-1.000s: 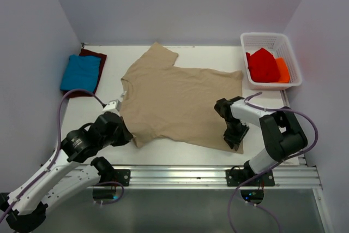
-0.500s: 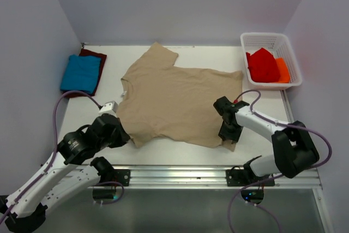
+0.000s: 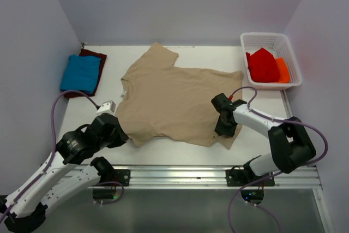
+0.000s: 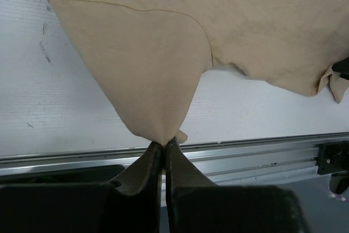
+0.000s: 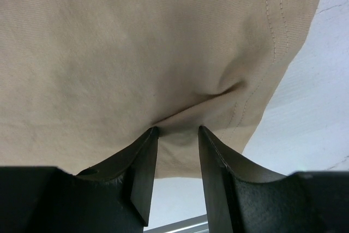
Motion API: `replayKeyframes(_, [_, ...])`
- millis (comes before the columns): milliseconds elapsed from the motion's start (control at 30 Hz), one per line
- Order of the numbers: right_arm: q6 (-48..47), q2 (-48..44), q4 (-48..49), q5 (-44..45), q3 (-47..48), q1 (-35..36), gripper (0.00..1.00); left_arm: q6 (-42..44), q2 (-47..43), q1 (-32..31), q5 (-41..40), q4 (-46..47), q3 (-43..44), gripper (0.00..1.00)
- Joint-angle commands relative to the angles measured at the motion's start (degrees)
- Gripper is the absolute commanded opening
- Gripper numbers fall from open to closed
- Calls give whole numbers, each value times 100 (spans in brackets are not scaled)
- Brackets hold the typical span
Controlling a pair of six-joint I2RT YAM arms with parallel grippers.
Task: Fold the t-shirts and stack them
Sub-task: Flatten the tshirt out
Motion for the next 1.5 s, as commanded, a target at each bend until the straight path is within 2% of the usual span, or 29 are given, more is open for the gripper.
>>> replayKeyframes(0, [-59,48,430,198,-399,5,42,-216,15,40,-127,-86,138,5])
replayKeyframes(167, [-349,-470,1265,232,-453,14,43,-181,94,40,-171,-33,112,3])
replayKeyframes(333, [-622,-1208,1328,460,-435,14,51,-172,155,40,-277,-42,156,3])
replayKeyframes(500, [-649,-1701,906,584,-487,14,55,-199,199,40,-268,46,112,3])
replayKeyframes(767, [353,-1420,238,356,-1243,101,52,-120,339,40,-242,142,120,3])
replayKeyframes(967, [1003,-1780,-851,1023,-813,215,52,-14,454,31,-224,186,164,3])
replayKeyframes(1267, [1091,-2703,-1133,1683,-760,216,53,83,551,40,-153,344,77,3])
replayKeyframes(1367, [1406,-2258,-2017,1657,-497,216,53,109,560,40,-145,388,85,3])
replayKeyframes(1467, [1627,-1730,-2407,1349,-277,225,56,153,621,40,-48,494,94,3])
